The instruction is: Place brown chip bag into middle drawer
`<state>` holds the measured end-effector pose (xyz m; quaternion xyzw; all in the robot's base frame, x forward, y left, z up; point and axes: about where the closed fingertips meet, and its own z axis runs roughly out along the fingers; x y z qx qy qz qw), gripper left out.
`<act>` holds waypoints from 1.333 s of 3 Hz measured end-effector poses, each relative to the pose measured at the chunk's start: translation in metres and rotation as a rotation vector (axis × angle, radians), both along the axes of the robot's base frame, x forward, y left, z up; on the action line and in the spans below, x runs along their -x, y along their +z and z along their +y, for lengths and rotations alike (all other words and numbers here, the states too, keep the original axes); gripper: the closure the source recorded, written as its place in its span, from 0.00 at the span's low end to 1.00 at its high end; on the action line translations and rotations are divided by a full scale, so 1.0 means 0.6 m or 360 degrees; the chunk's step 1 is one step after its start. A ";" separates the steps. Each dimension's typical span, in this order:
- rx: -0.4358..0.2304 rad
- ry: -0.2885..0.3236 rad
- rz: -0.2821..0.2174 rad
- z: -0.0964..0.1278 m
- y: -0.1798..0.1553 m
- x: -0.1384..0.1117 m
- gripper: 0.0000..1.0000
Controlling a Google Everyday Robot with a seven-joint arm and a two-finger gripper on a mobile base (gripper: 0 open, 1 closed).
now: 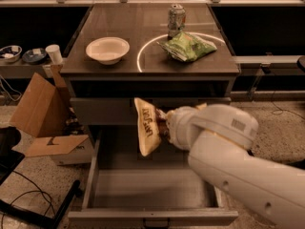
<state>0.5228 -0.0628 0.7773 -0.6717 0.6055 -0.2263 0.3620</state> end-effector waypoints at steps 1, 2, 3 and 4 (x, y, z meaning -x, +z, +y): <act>-0.0319 -0.0042 0.0111 0.024 -0.069 0.043 1.00; -0.0686 -0.0104 0.0345 0.066 -0.162 0.081 1.00; -0.0779 -0.0046 0.0556 0.108 -0.263 0.072 1.00; -0.0760 0.0073 0.0732 0.171 -0.356 0.050 1.00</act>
Offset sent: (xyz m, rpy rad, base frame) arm -0.0740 0.0819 -0.1716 0.6279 0.3333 -0.0988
